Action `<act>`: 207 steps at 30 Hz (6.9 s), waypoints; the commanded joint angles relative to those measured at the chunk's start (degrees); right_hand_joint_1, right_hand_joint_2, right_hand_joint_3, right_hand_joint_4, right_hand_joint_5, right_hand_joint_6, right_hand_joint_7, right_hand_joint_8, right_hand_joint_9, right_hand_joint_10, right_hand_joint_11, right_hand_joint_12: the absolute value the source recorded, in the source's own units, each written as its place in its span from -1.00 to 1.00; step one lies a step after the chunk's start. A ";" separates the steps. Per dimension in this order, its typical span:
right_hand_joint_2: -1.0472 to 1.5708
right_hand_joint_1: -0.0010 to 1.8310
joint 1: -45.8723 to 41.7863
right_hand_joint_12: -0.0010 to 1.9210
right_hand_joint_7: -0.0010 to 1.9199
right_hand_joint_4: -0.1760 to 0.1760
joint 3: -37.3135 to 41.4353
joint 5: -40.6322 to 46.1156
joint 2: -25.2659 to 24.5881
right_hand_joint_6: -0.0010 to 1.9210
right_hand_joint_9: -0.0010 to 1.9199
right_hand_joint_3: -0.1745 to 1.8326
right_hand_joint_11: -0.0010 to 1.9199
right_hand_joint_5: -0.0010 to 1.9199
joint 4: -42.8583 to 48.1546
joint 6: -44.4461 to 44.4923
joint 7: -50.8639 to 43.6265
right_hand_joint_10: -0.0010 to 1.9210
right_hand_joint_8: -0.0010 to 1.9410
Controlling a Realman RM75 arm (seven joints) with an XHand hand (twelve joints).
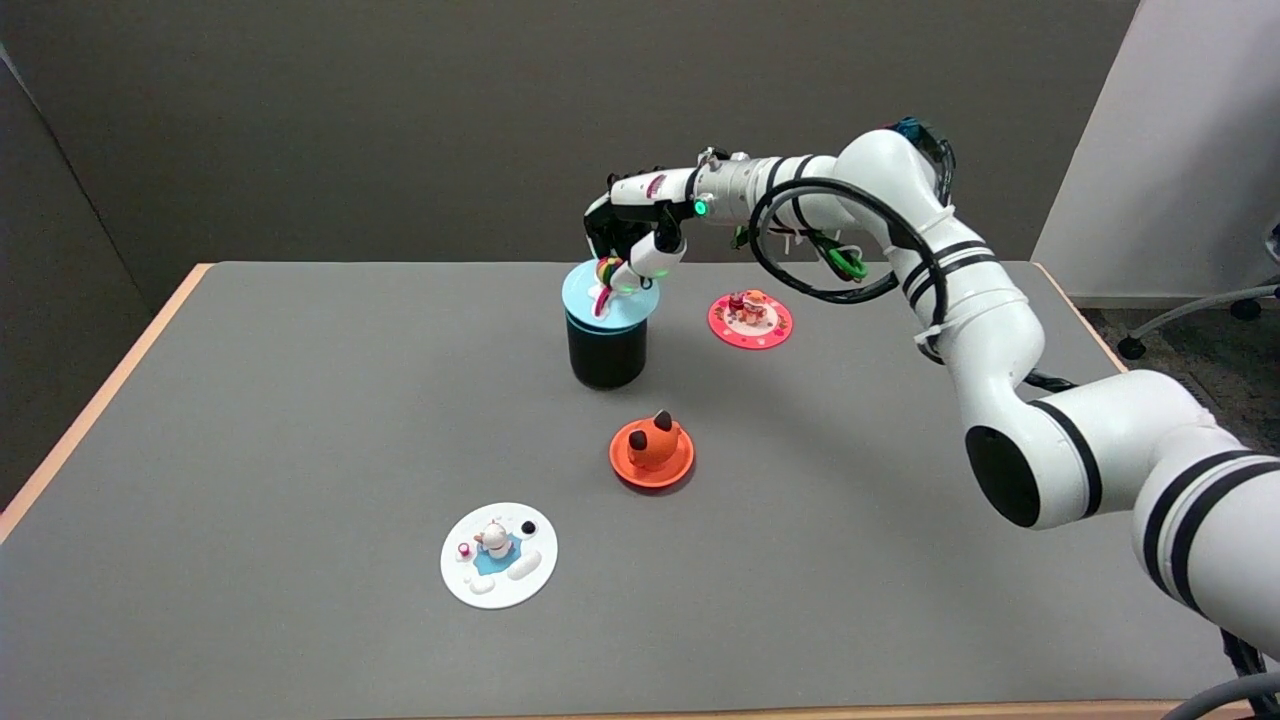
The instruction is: Place the cup lid with blue sky onto the cup.
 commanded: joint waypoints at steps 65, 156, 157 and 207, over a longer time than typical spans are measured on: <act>0.74 0.21 -1.74 0.71 -0.28 -0.36 0.69 -0.13 -0.41 0.87 -0.52 -0.61 -0.73 -0.44 -2.29 -1.38 0.87 0.34 0.44; 0.39 0.10 -5.07 0.51 -0.40 -0.76 2.29 5.49 1.37 -0.80 -0.29 0.35 -0.72 -0.32 -11.70 4.74 0.39 -0.77 -0.84; 0.39 0.10 -5.30 0.51 -0.40 -0.76 2.29 5.91 1.55 -0.80 -0.29 0.35 -0.72 -0.33 -12.49 5.45 0.34 -0.77 -0.84; 0.42 0.06 -52.33 0.45 -0.26 -0.73 17.63 33.10 4.68 -0.78 -0.28 0.28 -0.76 -0.23 -58.38 36.81 -1.92 -0.76 -0.82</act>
